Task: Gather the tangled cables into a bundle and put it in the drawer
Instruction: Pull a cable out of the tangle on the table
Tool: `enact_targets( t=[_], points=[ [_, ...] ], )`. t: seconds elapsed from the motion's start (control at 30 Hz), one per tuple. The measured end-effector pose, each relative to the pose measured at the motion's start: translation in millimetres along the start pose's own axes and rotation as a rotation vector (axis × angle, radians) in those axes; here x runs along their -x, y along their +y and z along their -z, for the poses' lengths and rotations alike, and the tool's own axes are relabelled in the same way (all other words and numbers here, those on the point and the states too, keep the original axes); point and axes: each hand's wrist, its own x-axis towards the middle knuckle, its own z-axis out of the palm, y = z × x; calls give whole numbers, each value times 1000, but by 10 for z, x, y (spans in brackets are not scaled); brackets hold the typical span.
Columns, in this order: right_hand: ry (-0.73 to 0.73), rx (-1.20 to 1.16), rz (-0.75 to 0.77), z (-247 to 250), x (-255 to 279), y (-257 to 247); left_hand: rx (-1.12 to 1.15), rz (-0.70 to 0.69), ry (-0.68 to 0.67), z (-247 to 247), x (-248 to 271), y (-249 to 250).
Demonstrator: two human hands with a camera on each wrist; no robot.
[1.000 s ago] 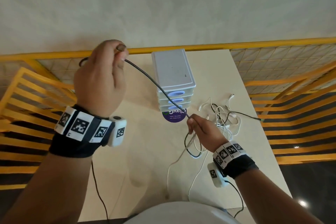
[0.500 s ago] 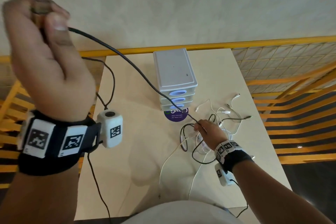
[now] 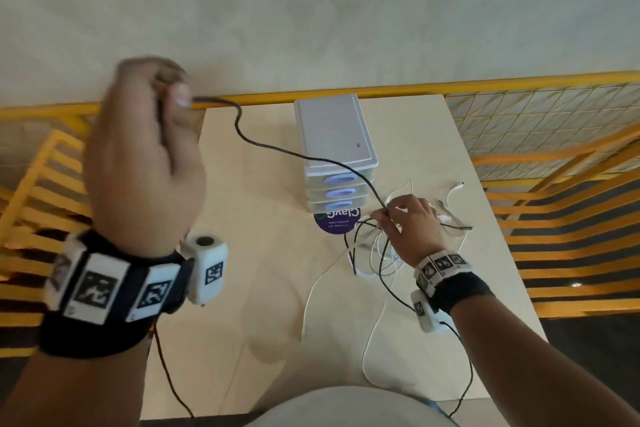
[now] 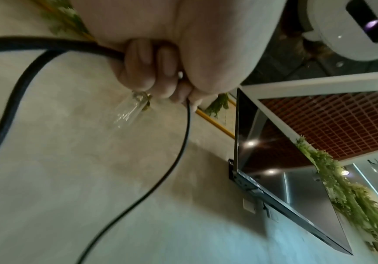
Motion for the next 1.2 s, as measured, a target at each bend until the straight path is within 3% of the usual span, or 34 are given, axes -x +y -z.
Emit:
enact_targets(
  t=[0.07, 0.2, 0.3, 0.43, 0.6, 0.67, 0.8, 0.97, 1.03, 1.2],
  points=[
    [112, -19, 37, 99, 13, -105, -55, -84, -85, -101, 128, 82],
    [212, -61, 100, 207, 16, -223, -161, -83, -369, -444, 440, -68],
    [234, -65, 144, 224, 61, -285, -192, -71, -615, -596, 681, -12],
    [173, -96, 197, 191, 173, -373, -279, -78, -747, -698, 852, 184],
    [26, -269, 258, 136, 368, -429, -255, -109, -702, -859, 1059, 348],
    [-23, -325, 297, 116, 435, -460, -143, -132, -685, -961, 1140, 357],
    [-76, -387, 332, 128, 472, -508, 37, -299, -824, -1140, 1323, 309],
    [-210, -439, 332, 170, 467, -494, -15, -236, -880, -1232, 1352, 216],
    [-229, -388, 305, 89, 469, -442, -36, -253, -844, -1180, 1238, 213],
    [-116, -226, 287, -147, 431, -258, 8, -269, -634, -852, 775, 263]
  ],
)
